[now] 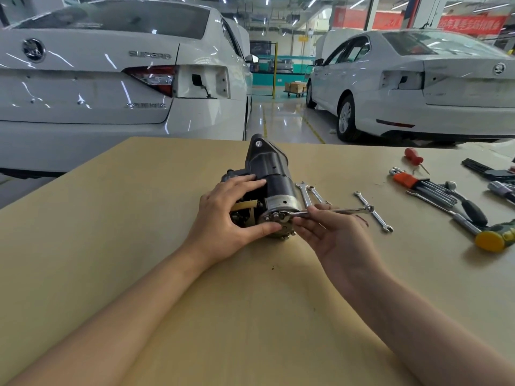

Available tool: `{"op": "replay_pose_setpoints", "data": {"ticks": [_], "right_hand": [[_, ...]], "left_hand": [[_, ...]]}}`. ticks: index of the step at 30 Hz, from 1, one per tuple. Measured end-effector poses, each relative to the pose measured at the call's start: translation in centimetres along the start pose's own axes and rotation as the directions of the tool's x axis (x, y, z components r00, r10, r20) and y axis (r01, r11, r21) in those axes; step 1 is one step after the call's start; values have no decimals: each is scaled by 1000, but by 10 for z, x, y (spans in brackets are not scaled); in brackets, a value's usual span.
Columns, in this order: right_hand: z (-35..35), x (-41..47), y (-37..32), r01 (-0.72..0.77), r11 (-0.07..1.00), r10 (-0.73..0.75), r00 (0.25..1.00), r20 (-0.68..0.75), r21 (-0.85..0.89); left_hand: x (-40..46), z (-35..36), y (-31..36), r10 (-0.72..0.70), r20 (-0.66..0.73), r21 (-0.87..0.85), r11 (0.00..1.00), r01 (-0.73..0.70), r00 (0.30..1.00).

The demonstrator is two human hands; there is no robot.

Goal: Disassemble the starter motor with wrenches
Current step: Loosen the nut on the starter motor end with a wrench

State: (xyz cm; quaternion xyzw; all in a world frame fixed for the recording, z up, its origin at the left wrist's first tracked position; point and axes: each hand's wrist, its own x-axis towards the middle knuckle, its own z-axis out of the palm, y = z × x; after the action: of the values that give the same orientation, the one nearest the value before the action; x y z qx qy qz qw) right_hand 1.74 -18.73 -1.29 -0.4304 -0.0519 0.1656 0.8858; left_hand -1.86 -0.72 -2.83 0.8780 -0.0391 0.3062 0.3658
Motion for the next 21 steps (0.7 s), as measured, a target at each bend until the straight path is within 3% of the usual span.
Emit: {"op": "replay_pose_setpoints", "data": {"ticks": [13, 21], "right_hand": [[5, -5, -2, 223, 933, -205, 974, 93, -283], [5, -6, -3, 298, 889, -270, 954, 128, -348]], "left_hand": [[1, 0, -2, -5, 9, 1, 1000, 5, 1000], [1, 1, -1, -16, 6, -17, 1000, 16, 1000]]}}
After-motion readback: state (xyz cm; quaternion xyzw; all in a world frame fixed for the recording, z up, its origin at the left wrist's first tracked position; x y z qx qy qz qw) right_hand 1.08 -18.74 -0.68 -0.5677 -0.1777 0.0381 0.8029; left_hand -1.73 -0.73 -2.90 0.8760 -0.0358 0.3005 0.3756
